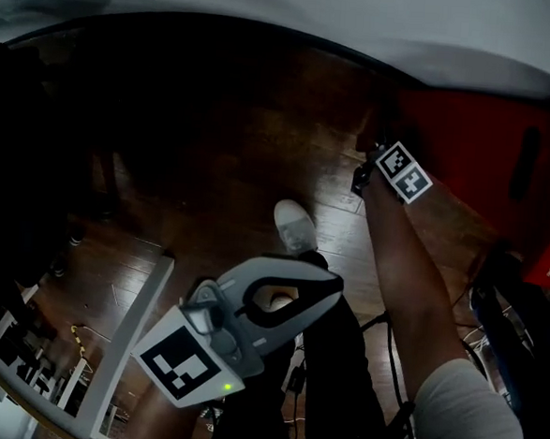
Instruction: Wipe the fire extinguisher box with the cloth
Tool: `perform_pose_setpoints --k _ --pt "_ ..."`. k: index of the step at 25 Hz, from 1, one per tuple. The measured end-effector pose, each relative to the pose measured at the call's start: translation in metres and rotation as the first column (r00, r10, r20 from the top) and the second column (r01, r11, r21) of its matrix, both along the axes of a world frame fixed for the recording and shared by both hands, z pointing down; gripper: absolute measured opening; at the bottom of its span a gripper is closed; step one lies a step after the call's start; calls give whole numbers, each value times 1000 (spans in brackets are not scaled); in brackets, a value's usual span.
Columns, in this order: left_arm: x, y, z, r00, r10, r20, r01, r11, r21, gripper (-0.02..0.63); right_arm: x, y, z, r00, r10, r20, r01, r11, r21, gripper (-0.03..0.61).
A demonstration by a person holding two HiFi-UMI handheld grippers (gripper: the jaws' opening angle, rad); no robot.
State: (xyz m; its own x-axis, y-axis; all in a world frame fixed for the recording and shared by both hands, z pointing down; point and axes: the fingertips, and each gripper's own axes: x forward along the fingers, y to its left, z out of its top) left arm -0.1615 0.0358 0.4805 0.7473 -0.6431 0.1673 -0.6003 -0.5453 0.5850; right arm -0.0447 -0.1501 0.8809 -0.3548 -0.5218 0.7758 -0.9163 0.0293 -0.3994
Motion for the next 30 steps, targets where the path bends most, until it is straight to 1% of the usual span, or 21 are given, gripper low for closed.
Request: perform_pose_setpoints --k 5,8,10,13,16,19,21,23,25,27,30 --pt "4 3 28 1000 -9 -29 9 1000 16 -2 4 17 42 997 -75 -17 74 996 -51 41" --pt "11 -1 40 999 -22 -45 23 999 37 -2 2 30 59 987 -162 -8 161 984 -78 41" --pt "17 2 45 998 -20 -54 23 999 40 -2 8 40 67 977 -214 -26 211 974 -88 41" --pt "21 15 49 999 -1 -38 2 999 36 -2 18 58 69 959 -268 -92 258 960 -104 41" --pt "28 29 47 1000 25 4 -25 999 33 -2 29 81 51 940 -314 -134 300 947 -113 41" --pt "37 43 26 999 44 32 -45 998 38 -2 47 112 5 905 -387 -178 374 922 -104 41" --pt "44 50 -1 999 43 23 -45 998 54 -2 65 133 -31 878 -432 -208 424 902 -83 41" --pt "52 58 -29 999 50 15 -51 996 75 -2 81 153 -78 866 -448 -222 450 892 -48 41" --pt "61 65 -63 998 53 21 -55 993 107 -2 91 173 -136 865 -459 -202 469 883 2 41" --pt "74 79 -104 997 64 38 -68 988 141 -2 103 202 -204 849 -493 -189 510 859 49 41" --pt "101 115 -171 992 110 64 -119 979 166 -2 130 259 -318 825 -537 -173 559 820 119 41"
